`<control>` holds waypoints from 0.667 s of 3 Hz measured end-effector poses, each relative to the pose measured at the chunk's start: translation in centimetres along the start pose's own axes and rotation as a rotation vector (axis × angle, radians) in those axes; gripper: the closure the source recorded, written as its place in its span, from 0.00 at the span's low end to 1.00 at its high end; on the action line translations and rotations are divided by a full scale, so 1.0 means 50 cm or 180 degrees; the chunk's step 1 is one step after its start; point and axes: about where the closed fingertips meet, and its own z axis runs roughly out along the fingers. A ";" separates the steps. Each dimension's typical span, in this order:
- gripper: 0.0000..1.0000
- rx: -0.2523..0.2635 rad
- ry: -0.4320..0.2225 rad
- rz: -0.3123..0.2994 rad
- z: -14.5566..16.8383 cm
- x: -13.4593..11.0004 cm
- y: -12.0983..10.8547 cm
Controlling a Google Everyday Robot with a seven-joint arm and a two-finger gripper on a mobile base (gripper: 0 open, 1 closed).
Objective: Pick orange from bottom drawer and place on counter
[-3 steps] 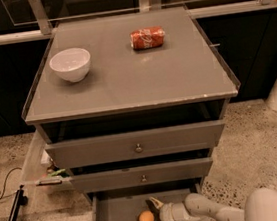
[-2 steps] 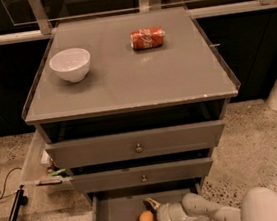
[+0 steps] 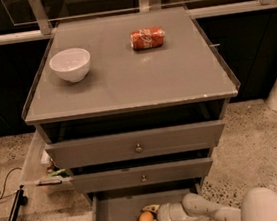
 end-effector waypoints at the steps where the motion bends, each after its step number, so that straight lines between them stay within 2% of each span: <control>1: 0.66 0.0000 0.0000 0.0000 0.000 0.000 0.000; 2: 0.89 -0.0042 0.0042 0.0040 0.002 0.000 0.015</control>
Offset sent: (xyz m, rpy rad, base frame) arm -0.0142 0.0007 0.0000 -0.0268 0.0393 0.0062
